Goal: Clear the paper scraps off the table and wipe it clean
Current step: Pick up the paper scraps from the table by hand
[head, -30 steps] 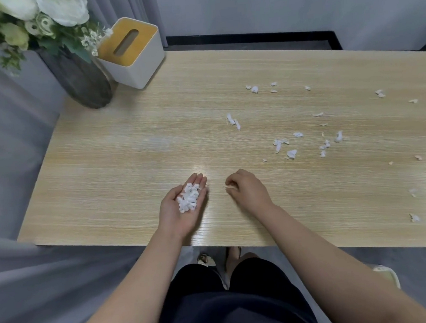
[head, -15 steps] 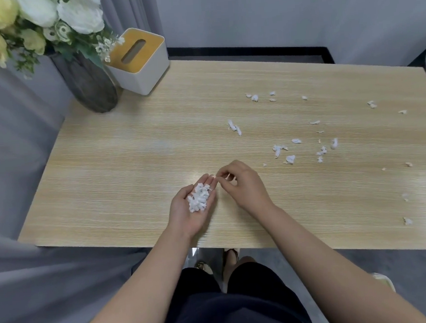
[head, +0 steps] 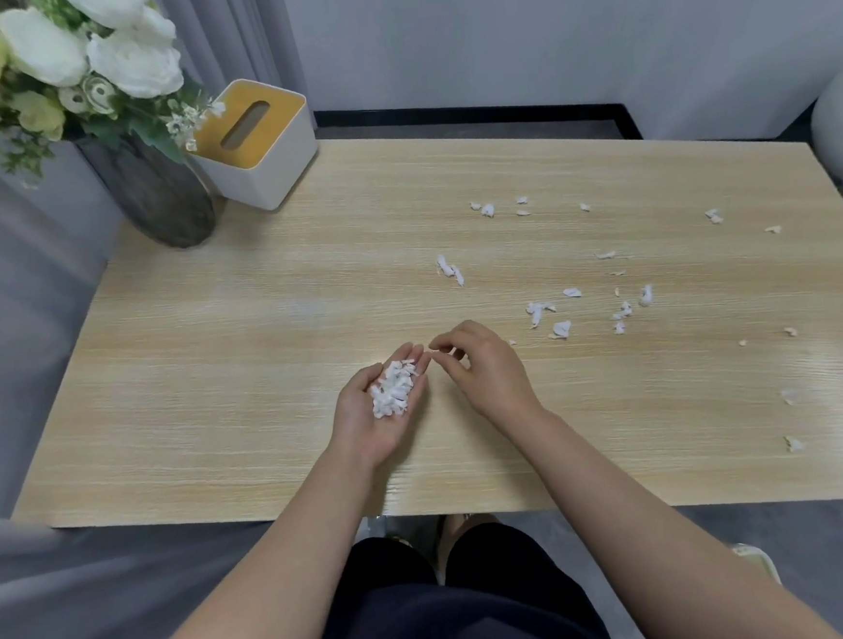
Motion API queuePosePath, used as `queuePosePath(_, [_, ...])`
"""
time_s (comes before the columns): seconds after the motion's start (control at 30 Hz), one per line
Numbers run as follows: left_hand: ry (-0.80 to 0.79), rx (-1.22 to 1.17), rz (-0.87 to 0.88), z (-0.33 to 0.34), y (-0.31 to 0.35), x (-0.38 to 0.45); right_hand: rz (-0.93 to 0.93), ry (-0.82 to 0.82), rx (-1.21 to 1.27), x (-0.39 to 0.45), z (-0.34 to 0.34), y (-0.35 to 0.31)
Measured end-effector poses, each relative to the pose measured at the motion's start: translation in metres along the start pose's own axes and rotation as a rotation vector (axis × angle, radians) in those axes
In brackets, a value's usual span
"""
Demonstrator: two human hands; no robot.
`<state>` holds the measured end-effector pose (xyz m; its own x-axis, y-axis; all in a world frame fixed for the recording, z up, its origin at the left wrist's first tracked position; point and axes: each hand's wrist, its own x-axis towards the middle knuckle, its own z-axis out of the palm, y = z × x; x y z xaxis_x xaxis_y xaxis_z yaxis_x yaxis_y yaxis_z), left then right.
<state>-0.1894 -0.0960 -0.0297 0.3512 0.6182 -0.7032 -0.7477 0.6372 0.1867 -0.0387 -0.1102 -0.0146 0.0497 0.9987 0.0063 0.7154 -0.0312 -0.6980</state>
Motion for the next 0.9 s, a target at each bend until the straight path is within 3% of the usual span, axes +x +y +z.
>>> queuePosePath(0.3, [0.021,-0.004,0.028,0.033,0.001,0.028,0.162,0.044,0.013,0.059,-0.033,0.047])
queuePosePath(0.6, [0.059,-0.047,0.060,0.059,0.008,0.057,0.266,-0.076,-0.056,0.124,-0.019,0.075])
queuePosePath(0.9, [0.085,-0.100,0.059,0.065,0.008,0.077,0.191,-0.126,-0.163,0.143,-0.004,0.088])
